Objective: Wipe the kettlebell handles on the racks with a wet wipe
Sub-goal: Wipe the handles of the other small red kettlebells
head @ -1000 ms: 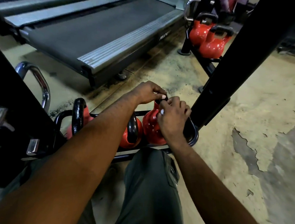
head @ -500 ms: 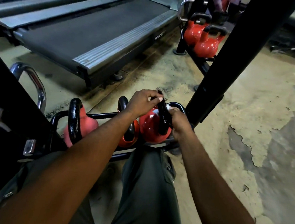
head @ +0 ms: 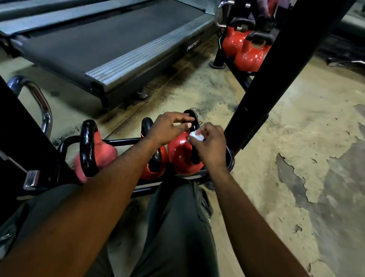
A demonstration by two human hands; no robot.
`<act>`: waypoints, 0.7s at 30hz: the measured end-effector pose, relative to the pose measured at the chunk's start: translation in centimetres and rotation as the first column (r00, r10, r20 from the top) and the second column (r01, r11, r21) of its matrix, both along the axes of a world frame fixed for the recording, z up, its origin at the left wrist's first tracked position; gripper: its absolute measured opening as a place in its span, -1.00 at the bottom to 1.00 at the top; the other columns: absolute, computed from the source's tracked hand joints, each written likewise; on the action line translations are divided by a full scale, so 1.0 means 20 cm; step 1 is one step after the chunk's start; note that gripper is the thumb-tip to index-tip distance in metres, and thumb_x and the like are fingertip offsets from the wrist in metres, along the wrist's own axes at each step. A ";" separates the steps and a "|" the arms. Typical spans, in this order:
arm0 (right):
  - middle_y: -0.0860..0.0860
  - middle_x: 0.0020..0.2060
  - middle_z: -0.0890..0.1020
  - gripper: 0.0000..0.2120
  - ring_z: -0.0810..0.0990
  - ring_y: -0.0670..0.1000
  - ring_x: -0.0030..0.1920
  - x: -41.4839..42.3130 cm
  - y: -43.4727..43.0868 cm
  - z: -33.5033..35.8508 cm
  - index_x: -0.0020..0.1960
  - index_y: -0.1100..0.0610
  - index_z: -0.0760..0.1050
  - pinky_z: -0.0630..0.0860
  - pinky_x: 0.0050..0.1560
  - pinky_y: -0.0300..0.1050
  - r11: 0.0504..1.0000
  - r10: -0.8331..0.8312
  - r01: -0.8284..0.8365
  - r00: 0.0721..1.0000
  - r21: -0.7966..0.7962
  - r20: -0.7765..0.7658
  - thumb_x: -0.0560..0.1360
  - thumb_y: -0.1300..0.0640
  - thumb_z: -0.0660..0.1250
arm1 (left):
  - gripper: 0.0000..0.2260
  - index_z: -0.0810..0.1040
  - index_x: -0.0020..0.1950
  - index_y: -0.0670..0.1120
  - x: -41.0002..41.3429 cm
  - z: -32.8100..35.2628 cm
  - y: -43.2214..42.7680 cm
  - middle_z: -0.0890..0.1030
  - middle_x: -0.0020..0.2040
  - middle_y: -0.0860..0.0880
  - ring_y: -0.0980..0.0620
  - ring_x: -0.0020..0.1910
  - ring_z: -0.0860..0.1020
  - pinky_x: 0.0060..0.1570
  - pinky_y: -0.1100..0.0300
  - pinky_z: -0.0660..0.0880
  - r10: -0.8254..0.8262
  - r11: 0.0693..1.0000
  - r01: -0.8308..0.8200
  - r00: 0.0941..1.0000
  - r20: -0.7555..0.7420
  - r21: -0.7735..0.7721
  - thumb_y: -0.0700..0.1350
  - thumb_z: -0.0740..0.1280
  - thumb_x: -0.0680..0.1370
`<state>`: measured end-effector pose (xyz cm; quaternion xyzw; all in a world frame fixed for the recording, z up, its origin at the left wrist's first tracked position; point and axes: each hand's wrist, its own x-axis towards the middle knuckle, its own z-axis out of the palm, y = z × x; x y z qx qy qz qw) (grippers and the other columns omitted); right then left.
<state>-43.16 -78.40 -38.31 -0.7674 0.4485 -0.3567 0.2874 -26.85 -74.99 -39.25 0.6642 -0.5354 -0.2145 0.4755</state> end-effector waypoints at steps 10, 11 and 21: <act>-0.06 0.01 0.61 -0.81 0.52 0.03 0.07 -0.14 0.13 -0.11 -0.02 0.02 0.59 0.31 0.16 0.03 0.855 -0.076 -0.099 0.947 -0.509 -0.312 0.36 0.09 0.45 | -0.78 0.67 0.17 0.03 -0.08 0.01 0.04 0.64 0.23 0.02 0.20 0.21 0.56 0.29 0.32 0.39 0.016 1.000 -0.016 0.997 0.072 -0.002 -0.08 0.45 0.52; -0.08 0.00 0.63 -0.84 0.54 -0.01 0.08 -0.18 0.14 -0.12 -0.03 0.02 0.58 0.35 0.18 -0.01 0.896 -0.025 -0.070 0.978 -0.438 -0.207 0.40 0.09 0.45 | -0.78 0.67 0.17 0.03 -0.09 0.01 0.05 0.64 0.23 0.01 0.18 0.21 0.56 0.27 0.29 0.42 0.021 1.000 -0.019 0.995 0.101 -0.023 -0.07 0.45 0.53; 0.10 -0.19 0.73 -0.76 0.70 0.09 -0.11 -0.03 -0.14 -0.11 -0.07 0.20 0.63 0.60 -0.07 -0.05 0.612 -0.126 -0.272 0.893 0.743 0.431 0.61 0.21 0.20 | -0.76 0.65 0.21 0.00 -0.16 0.00 0.12 0.63 0.25 0.01 0.07 0.23 0.58 0.22 0.11 0.51 0.037 0.990 0.008 0.945 0.324 -0.138 -0.15 0.36 0.56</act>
